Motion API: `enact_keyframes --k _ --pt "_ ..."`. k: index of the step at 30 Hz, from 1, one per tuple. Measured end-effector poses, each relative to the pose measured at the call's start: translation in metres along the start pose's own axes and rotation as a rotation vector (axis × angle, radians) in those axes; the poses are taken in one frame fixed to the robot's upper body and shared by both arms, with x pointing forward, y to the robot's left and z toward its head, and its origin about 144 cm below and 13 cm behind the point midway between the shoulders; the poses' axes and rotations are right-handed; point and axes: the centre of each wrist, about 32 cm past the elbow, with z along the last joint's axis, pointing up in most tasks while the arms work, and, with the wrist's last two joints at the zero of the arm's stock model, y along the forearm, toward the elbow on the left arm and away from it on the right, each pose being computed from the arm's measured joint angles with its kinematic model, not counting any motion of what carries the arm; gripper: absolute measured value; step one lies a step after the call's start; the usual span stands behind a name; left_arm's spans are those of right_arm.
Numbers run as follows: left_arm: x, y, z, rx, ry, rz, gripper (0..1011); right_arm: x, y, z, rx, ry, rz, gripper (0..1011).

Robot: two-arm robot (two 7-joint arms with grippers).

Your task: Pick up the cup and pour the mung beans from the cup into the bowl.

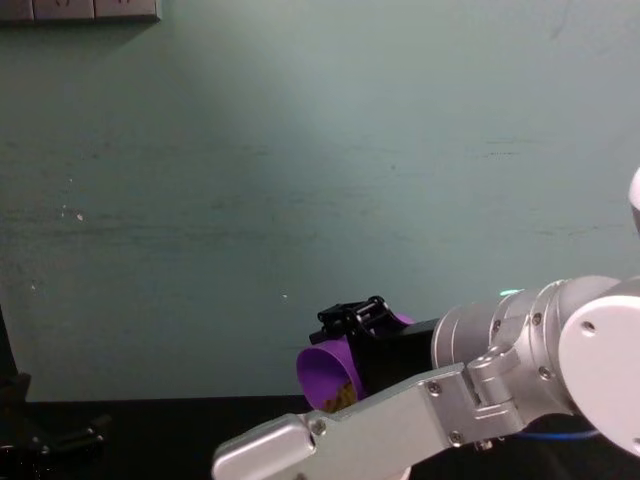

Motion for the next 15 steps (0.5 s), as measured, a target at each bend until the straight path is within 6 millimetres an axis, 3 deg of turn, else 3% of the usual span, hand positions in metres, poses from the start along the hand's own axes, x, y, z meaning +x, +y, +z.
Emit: enact_keyframes --k 15 --pt "0.0 0.0 0.0 0.0 0.0 0.0 1000 0.0011 -0.0016 0.0089 -0.024 -0.112 0.007 729"
